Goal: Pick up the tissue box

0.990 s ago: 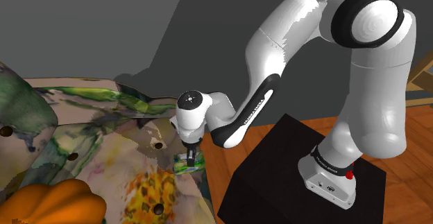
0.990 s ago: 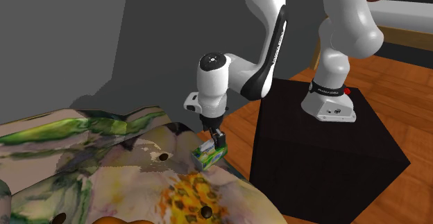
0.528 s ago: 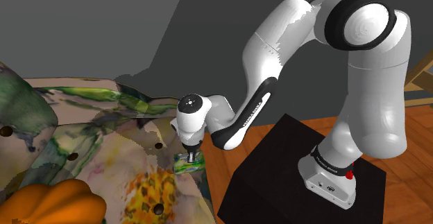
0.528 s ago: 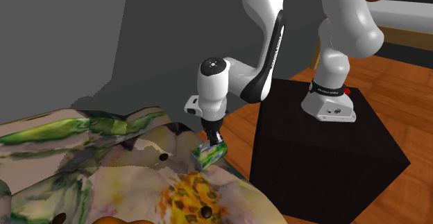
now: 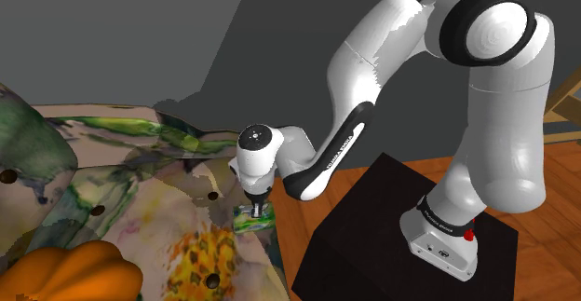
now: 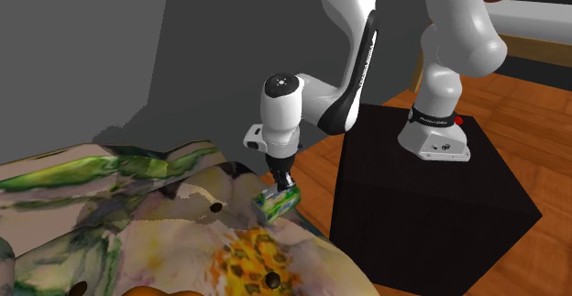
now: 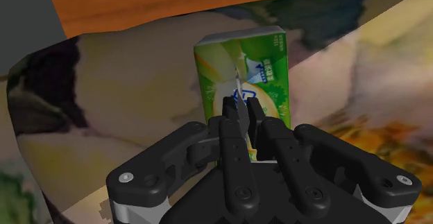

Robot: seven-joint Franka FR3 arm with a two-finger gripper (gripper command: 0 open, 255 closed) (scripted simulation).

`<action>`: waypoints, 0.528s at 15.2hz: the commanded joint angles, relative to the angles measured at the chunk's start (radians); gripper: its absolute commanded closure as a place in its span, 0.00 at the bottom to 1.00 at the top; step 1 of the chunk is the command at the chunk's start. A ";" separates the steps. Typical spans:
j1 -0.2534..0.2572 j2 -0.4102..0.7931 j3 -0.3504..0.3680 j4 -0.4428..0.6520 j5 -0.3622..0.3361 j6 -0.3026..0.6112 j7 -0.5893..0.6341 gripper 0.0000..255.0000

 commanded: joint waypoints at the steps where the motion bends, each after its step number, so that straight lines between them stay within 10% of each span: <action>1: -0.010 -0.022 0.014 -0.004 0.018 -0.016 -0.015 1.00; 8: -0.046 -0.111 0.064 -0.024 0.091 -0.077 -0.073 1.00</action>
